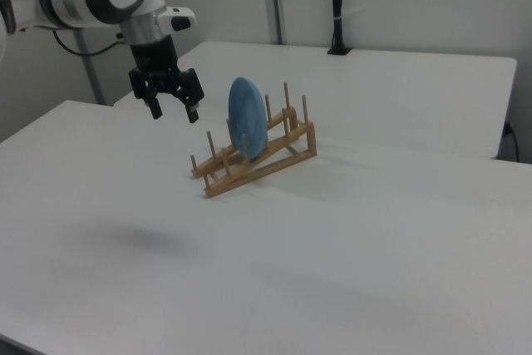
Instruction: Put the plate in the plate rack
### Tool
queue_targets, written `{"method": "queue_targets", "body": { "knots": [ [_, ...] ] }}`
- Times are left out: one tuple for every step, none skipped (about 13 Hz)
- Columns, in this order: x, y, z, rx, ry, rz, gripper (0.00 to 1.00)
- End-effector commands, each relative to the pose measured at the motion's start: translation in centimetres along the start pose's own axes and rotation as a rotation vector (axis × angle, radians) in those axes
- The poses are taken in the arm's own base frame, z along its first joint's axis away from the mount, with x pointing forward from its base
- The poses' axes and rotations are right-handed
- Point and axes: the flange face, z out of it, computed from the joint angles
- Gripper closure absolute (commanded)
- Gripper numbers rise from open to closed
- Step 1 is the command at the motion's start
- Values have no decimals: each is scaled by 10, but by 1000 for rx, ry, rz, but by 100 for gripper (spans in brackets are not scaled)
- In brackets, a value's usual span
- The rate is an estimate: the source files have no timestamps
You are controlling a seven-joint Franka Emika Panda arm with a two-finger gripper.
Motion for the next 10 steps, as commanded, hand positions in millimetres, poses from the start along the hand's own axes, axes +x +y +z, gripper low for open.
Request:
{"method": "queue_targets", "body": {
  "knots": [
    [-42, 24, -15, 37, -57, -70, 0],
    [-49, 28, -19, 38, -72, -66, 0],
    [-55, 37, -24, 39, -78, -55, 0],
    [-54, 39, -23, 38, -74, -51, 0],
    [-51, 39, -23, 36, -69, -50, 0],
    [-50, 39, -24, 35, -66, -48, 0],
    [-50, 39, -24, 35, -66, -47, 0],
    [-50, 39, -24, 35, -65, -47, 0],
    [-49, 39, -23, 35, -66, -47, 0],
    [-49, 40, -23, 35, -65, -45, 0]
  ]
}}
